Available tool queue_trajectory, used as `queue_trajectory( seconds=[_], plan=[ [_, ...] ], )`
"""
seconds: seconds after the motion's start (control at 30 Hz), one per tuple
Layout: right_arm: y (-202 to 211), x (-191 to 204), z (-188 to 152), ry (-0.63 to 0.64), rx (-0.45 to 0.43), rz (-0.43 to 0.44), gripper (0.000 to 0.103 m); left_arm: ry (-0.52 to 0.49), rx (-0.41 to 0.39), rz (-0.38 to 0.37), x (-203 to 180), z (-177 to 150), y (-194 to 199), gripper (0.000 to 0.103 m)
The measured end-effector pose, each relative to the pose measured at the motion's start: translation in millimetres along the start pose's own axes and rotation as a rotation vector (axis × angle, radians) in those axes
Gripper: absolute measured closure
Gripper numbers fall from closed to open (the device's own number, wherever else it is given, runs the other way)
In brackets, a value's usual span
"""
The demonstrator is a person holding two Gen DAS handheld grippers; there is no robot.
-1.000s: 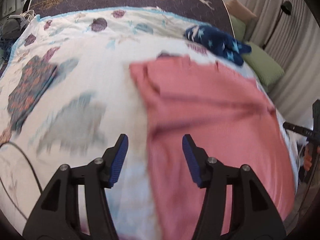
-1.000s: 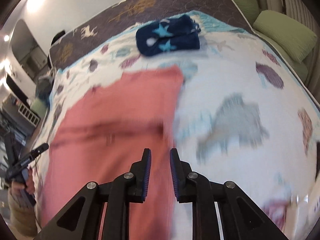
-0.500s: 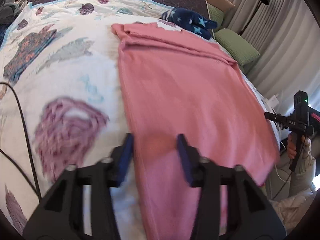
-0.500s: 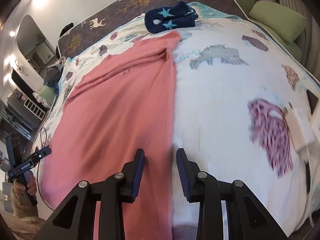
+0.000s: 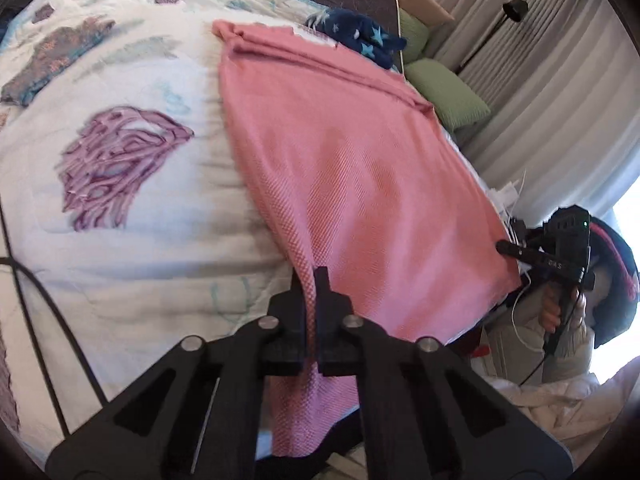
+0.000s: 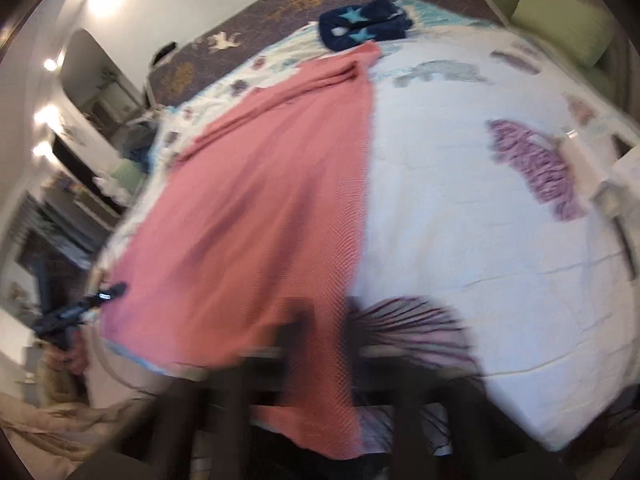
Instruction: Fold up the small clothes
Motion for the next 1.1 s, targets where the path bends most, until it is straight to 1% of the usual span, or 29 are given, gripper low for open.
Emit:
queue_trajectory(
  seconds=[0.07, 0.1, 0.13, 0.17, 0.2, 0.27, 0.33, 0.37, 0.4, 0.43, 0.47, 0.5, 0.57, 0.6, 0.63, 0.73, 0.77, 0.8, 0.83, 0.87, 0.93, 0.97, 1.1],
  plan=[
    [12.2, 1.3, 2.8, -0.03, -0.06, 0.025, 0.099, 0.029, -0.069, -0.071, -5.0, 4.9, 23.2, 0.099],
    [22.2, 0.6, 5.1, -0.053, -0.097, 0.057, 0.099, 0.037, -0.09, -0.095, -6.2, 6.8, 32.1, 0.099],
    [32.1, -1.0, 7.1, -0.074, -0.125, 0.09, 0.099, 0.031, -0.104, -0.104, -6.8, 8.0, 40.8, 0.099],
    [38.8, -2.6, 8.2, -0.081, -0.137, 0.094, 0.099, 0.018, -0.11, -0.087, -6.4, 7.5, 45.4, 0.099],
    [42.1, -3.9, 8.0, -0.074, -0.139, 0.065, 0.099, 0.008, -0.103, -0.069, -5.2, 5.5, 46.8, 0.099],
    [41.0, -8.5, 4.1, -0.07, -0.117, 0.026, 0.097, 0.012, -0.059, -0.051, 0.3, -4.0, 39.9, 0.099],
    [35.5, -15.3, -1.0, -0.093, -0.089, 0.022, 0.095, 0.022, -0.016, -0.024, 6.5, -14.5, 28.6, 0.098],
    [29.3, -21.5, -5.9, -0.118, -0.061, 0.021, 0.093, 0.027, 0.006, -0.003, 8.8, -20.9, 22.1, 0.098],
    [26.4, -25.5, -9.1, -0.132, -0.046, 0.02, 0.09, 0.03, 0.02, 0.005, 9.9, -24.5, 17.9, 0.094],
    [22.0, -29.9, -13.4, -0.148, -0.026, 0.022, 0.084, 0.036, 0.035, 0.01, 10.4, -29.8, 13.3, 0.09],
    [20.1, -32.8, -16.9, -0.159, -0.011, 0.026, 0.077, 0.038, 0.031, 0.009, 10.7, -33.1, 13.7, 0.084],
    [17.9, -34.2, -20.6, -0.163, -0.001, 0.035, 0.077, 0.037, 0.026, 0.009, 10.3, -33.8, 14.1, 0.072],
    [18.6, -33.2, -24.1, -0.154, 0.001, 0.04, 0.073, 0.028, 0.017, 0.0, 6.2, -34.9, 15.9, 0.06],
    [19.2, -31.2, -25.8, -0.141, 0.004, 0.038, 0.071, 0.021, 0.018, 0.0, 3.7, -36.2, 15.9, 0.057],
    [19.5, -29.2, -27.4, -0.132, 0.007, 0.033, 0.068, 0.008, 0.022, 0.011, 1.2, -36.7, 15.4, 0.057],
    [17.2, -25.0, -29.7, -0.096, 0.022, 0.005, 0.068, -0.03, 0.033, 0.046, -1.8, -39.3, 9.9, 0.058],
    [16.4, -24.1, -31.4, -0.086, 0.023, -0.001, 0.07, -0.032, 0.032, 0.046, -1.4, -39.4, 9.5, 0.071],
    [16.6, -23.2, -32.7, -0.082, 0.019, -0.003, 0.077, -0.03, 0.033, 0.04, -2.1, -39.7, 9.6, 0.1],
    [16.3, -21.4, -33.7, -0.079, 0.018, 0.006, 0.098, -0.008, 0.039, 0.024, -1.2, -39.6, 10.6, 0.098],
    [17.7, -19.0, -34.4, -0.082, 0.011, 0.03, 0.098, 0.023, 0.03, 0.014, -0.8, -38.2, 15.0, 0.098],
    [25.4, -15.0, -30.5, -0.083, -0.021, 0.079, 0.099, 0.035, -0.016, -0.017, -7.1, -32.0, 29.6, 0.098],
    [32.8, -11.6, -26.0, -0.081, -0.046, 0.112, 0.099, 0.023, -0.041, -0.024, -11.9, -27.6, 37.9, 0.098],
    [55.6, -2.9, -4.0, -0.062, -0.12, 0.174, 0.099, -0.038, -0.125, -0.036, -26.2, -4.2, 63.7, 0.098]
  ],
)
Point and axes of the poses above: each gripper's, at about its wrist camera, not at the fingertips, and y roughly against the way its jaws point, x to its left, z to its top, the point moved 3 cm from there along -y, roughly the way its jaws point, and after that the axes turned 2 degrees about -y, right-handed, at the moved point
